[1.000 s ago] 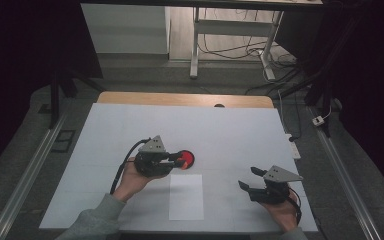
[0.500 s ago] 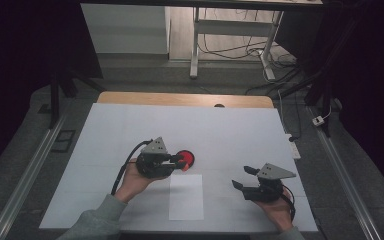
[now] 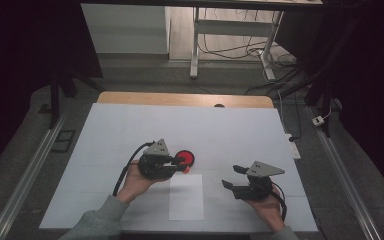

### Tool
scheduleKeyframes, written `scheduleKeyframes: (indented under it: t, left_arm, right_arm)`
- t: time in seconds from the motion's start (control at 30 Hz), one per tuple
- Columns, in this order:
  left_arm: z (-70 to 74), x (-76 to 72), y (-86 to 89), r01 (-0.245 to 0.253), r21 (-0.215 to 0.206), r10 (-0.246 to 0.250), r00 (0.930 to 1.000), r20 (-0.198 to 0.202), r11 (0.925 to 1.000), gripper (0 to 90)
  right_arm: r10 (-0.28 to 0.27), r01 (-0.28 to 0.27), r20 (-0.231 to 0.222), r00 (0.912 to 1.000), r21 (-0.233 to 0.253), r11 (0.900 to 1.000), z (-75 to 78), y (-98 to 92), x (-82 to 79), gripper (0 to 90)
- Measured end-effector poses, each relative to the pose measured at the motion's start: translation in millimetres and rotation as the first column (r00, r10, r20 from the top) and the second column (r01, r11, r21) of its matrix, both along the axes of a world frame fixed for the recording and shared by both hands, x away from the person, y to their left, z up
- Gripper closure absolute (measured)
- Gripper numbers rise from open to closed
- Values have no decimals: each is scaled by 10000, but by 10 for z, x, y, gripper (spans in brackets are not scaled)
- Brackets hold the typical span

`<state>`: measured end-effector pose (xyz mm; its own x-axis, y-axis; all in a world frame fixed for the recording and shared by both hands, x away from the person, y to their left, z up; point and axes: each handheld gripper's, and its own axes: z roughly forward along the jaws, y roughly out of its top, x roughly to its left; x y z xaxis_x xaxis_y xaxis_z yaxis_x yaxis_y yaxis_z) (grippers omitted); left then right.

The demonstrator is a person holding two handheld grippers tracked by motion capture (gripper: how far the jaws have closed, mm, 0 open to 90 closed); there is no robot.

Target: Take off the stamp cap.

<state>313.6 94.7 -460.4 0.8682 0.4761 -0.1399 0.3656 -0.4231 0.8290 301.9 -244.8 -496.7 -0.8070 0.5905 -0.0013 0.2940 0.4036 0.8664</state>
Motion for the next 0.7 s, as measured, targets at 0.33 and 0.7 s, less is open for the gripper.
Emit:
scheduleKeyframes:
  t: [0.33, 0.7]
  left_arm:
    - [-19, 3, -7, -14, 17, 14, 10000, -51, 10000, 722]
    - [-21, -8, -37, 118, 15, -118, 9999, -53, 9999, 722]
  right_arm:
    - [422, -418, 136, 9990, -228, 9989, -10, 215, 4, 295]
    - [683, -677, 307, 9972, -184, 9975, -4, 391, 13, 303]
